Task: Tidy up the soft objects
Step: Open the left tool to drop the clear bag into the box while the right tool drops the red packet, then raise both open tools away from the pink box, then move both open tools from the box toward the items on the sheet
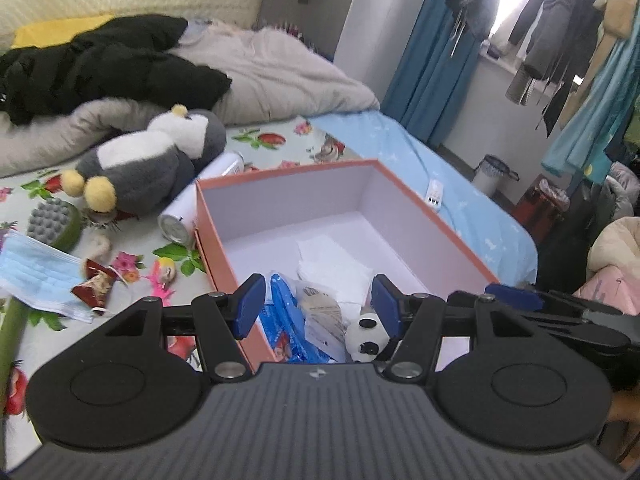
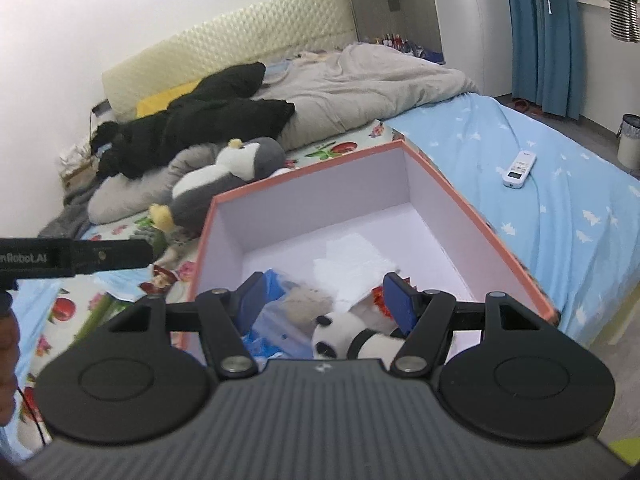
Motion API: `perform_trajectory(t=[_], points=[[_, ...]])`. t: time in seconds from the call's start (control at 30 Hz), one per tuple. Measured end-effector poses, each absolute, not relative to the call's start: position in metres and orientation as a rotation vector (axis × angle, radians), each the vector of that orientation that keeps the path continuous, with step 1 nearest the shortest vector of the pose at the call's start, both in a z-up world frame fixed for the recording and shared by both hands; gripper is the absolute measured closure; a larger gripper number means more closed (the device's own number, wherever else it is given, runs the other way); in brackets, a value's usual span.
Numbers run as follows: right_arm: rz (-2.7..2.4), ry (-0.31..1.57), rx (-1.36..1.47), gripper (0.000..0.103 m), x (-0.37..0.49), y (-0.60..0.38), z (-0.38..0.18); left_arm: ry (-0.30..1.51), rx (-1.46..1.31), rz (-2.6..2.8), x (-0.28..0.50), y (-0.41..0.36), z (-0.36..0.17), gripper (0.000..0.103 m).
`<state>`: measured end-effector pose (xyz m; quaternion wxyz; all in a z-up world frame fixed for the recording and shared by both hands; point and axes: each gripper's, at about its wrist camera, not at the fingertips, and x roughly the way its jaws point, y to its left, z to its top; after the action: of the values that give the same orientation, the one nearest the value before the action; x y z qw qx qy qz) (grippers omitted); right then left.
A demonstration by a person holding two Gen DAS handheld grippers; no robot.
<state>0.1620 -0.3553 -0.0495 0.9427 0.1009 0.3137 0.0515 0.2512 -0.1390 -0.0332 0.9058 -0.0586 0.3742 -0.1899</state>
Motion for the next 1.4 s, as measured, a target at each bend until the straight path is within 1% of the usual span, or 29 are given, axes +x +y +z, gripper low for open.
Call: perform_trajectory(t=[0.27,0.53,0.87,1.4], points=[[0.123,0.617,0.184,0.036,0.127,-0.337,-0.034,0.729,-0.138,-0.381,0.195,-0.117,-0.014,0.038],[0.128,0.6,0.181,0.036,0.091,-0.316,-0.03,0.746,-0.165,-0.341,0.142,-0.094,-0.02,0.038],[0.214,0.642,0.169,0.036,0.055,-0.278,-0.036,0.73,-0.204,-0.245,0.084,-0.064,-0.024,0.038],[0.346,0.685,0.095,0.036,0.036,-0.223,-0.037,0.69,-0.302,-0.055,0.005,-0.002,-0.027,0.038]])
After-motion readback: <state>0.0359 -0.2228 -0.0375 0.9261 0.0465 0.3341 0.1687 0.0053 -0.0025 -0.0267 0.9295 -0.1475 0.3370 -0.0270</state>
